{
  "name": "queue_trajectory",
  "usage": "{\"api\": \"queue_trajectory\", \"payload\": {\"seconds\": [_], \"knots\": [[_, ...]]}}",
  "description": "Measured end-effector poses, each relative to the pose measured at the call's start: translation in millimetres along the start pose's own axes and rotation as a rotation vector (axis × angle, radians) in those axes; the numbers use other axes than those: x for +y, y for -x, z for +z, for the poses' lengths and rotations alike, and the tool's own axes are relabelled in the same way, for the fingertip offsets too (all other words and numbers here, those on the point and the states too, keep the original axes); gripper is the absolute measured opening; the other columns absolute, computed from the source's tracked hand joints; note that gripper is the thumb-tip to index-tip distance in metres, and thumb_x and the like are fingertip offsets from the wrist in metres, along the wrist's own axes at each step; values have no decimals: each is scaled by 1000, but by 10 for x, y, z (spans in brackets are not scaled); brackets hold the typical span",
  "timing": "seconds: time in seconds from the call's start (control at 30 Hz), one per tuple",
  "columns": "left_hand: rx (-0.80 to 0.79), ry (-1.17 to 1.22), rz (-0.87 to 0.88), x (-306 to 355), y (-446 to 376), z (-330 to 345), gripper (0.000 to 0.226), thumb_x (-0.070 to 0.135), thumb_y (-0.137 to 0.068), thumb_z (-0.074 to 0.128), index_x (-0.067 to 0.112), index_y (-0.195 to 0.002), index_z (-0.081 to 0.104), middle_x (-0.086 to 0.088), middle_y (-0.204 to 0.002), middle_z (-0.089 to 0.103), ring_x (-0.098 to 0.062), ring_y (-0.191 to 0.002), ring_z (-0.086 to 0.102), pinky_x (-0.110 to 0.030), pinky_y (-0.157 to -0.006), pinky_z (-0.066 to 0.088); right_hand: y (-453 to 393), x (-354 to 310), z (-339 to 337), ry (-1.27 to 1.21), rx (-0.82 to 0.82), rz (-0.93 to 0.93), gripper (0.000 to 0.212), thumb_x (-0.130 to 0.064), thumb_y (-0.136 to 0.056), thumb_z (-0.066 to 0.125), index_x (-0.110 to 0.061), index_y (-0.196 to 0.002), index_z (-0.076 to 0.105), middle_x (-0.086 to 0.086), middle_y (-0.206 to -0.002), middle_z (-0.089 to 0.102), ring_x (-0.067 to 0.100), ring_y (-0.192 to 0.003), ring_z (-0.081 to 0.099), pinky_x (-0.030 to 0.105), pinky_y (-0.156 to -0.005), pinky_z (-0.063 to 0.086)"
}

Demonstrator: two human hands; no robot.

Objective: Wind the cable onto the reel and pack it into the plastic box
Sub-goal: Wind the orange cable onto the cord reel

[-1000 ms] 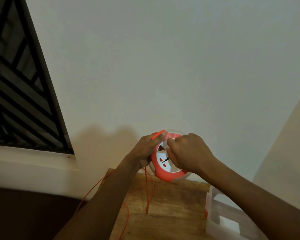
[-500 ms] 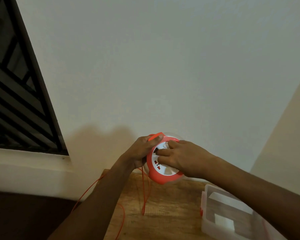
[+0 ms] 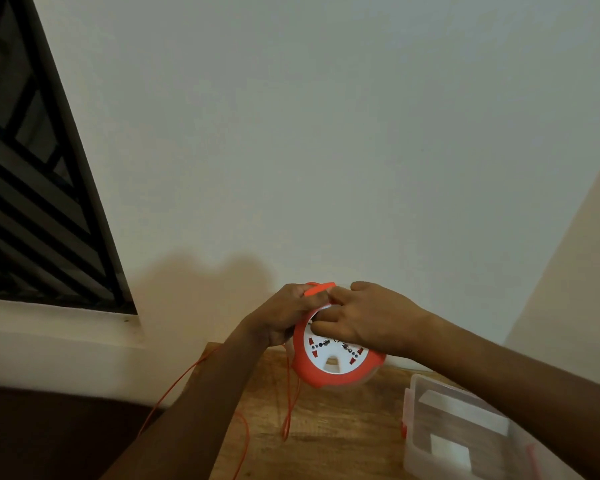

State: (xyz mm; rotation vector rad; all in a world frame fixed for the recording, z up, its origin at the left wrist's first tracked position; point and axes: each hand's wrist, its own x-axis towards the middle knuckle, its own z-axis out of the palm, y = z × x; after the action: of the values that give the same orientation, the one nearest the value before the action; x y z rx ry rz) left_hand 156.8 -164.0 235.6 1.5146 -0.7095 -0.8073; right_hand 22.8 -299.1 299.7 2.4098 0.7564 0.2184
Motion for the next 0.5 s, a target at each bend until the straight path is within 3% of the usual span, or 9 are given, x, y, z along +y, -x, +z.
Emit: {"api": "queue_trajectory", "payload": {"seconds": [0.2, 0.37, 0.5], "knots": [[-9, -9, 24, 13, 14, 7, 31, 41, -97, 64, 16, -115, 72, -11, -105, 80, -30, -87, 78, -34, -71, 63, 75, 22, 55, 59, 40, -3, 73, -38, -60, 88, -17, -119, 52, 4, -106, 69, 26, -80, 66, 32, -63, 53], [48, 17, 48, 39, 2, -22, 37, 42, -99, 61, 15, -123, 68, -12, -108, 79, -33, -92, 77, -37, -74, 64, 62, 51, 68, 33, 71, 121, 71, -40, -53, 92, -12, -110, 60, 8, -100, 73, 28, -71, 71, 35, -63, 58], [99, 50, 77, 41, 4, -35, 37, 44, -98, 60, 16, -119, 70, -10, -106, 80, -32, -90, 78, -36, -72, 64, 53, 68, 99, 49, 112, 178, 69, -40, -52, 92, -11, -108, 63, 9, -95, 74, 29, -67, 71, 35, -61, 57]]}}
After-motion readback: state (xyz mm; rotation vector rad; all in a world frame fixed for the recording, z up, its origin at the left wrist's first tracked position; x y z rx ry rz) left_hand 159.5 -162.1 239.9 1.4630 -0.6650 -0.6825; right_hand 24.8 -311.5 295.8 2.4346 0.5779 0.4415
